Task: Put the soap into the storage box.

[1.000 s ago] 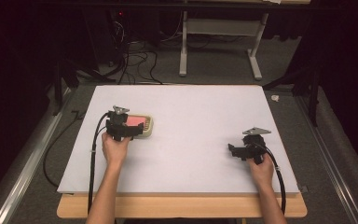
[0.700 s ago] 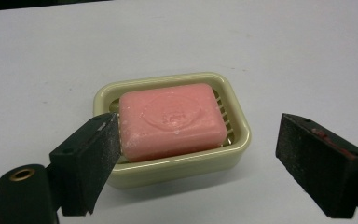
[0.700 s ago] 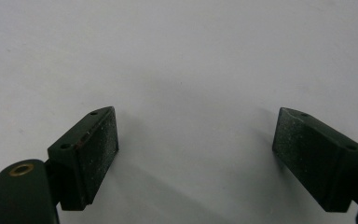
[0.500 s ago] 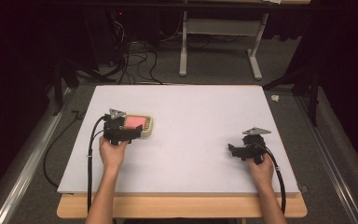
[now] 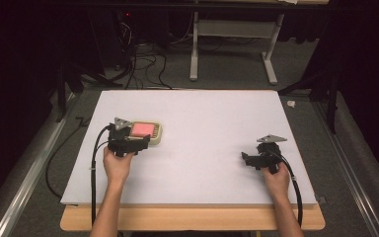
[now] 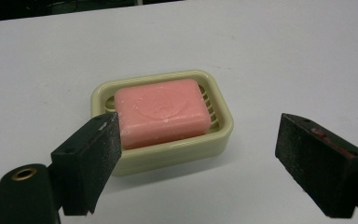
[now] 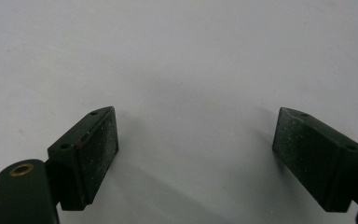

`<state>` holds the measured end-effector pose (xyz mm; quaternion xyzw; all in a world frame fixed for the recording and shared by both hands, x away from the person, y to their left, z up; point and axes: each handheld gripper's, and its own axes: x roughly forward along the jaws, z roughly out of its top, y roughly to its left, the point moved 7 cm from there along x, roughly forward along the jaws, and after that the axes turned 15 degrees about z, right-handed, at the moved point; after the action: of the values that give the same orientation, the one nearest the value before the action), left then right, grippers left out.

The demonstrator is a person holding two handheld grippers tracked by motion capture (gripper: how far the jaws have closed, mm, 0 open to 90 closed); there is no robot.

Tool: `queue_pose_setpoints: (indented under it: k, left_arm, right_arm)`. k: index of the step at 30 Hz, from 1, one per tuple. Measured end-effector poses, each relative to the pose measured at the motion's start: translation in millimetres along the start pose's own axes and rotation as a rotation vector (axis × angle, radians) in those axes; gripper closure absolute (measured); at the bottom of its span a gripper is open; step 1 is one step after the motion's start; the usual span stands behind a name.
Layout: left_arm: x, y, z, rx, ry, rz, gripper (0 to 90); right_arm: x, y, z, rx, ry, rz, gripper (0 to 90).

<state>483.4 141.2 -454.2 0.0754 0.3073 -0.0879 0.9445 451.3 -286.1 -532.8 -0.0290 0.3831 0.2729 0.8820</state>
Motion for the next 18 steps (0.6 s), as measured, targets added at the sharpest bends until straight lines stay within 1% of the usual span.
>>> queue_pose_setpoints:
  k: [7,13,18]
  left_arm:
    - [-8.6,1.9,-1.2,-0.014,-0.022,-0.009,15.2]
    - [-15.7,1.0,0.0,-0.016,-0.041,-0.017,15.2]
    - [-20.7,0.2,-0.1,-0.007,-0.046,-0.025,15.3]
  right_arm:
    - [0.0,0.0,0.0,0.000,0.000,0.000,14.8]
    - [0.0,0.0,0.0,0.000,0.000,0.000,14.8]
    - [0.0,0.0,0.0,0.000,0.000,0.000,14.8]
